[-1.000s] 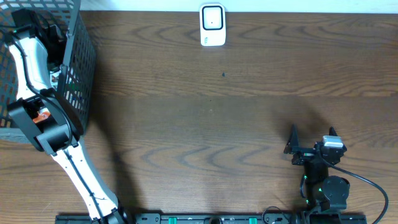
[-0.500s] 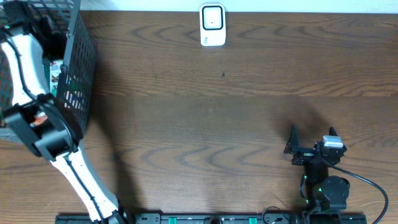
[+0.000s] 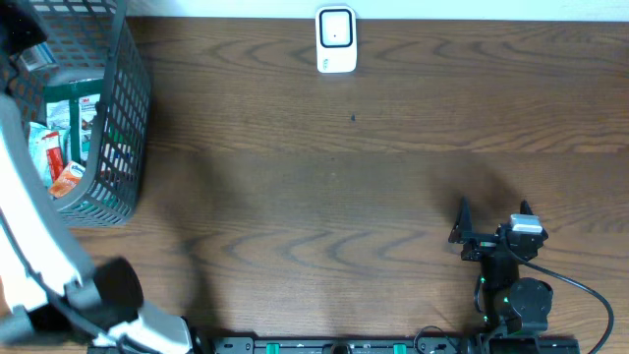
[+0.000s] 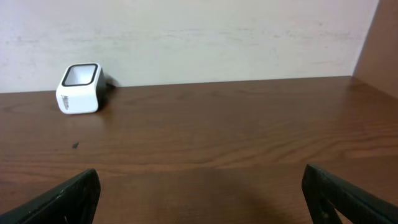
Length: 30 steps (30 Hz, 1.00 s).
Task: Scan the item barcode
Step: 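Grasp the white Panadol box in the basket with the left gripper, then carry the Panadol box toward the scanner and set it upright on the table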
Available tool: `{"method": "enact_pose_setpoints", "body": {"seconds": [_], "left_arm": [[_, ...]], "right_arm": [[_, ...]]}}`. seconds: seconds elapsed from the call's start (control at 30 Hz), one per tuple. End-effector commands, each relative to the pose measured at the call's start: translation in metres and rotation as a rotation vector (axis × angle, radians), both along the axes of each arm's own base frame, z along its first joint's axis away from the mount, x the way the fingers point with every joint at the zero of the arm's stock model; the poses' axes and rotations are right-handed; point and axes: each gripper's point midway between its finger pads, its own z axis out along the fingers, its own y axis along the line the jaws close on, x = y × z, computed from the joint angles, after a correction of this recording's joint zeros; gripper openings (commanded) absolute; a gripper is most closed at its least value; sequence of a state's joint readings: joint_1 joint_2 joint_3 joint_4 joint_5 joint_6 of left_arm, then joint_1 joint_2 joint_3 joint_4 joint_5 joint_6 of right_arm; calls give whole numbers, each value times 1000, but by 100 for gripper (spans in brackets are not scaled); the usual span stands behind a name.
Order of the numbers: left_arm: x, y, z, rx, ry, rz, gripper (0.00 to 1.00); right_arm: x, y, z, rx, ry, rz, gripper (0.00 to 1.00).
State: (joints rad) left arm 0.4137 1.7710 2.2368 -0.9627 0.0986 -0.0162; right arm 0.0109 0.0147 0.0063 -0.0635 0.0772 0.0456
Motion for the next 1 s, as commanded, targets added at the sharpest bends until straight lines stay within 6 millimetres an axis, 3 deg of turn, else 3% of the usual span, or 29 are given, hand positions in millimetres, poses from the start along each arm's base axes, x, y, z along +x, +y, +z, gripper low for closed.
{"method": "enact_pose_setpoints", "body": {"seconds": [0.0,0.03,0.17,0.27,0.4,0.7,0.97], "left_arm": [[-37,-52,51,-24,-106,-54,21],[-48,-79,58,-44,-109,-104,21],[-69,-148,54,-110,-57,-239,21],[-79,-195,36,-169,27,-325,21],[-88,-258,-2,-213,193,-431,21],[-96,-380,-127,-112,571,-557,21],[-108,-467,-245,0,800,-648,21]], "right_arm": [[0,2,0,13,-1,9,99],[0,2,0,13,-1,9,99],[0,2,0,13,-1,9,99],[0,2,0,13,-1,9,99],[0,2,0,13,-1,9,99],[0,2,0,13,-1,9,99],[0,4,0,13,-1,14,99]]}}
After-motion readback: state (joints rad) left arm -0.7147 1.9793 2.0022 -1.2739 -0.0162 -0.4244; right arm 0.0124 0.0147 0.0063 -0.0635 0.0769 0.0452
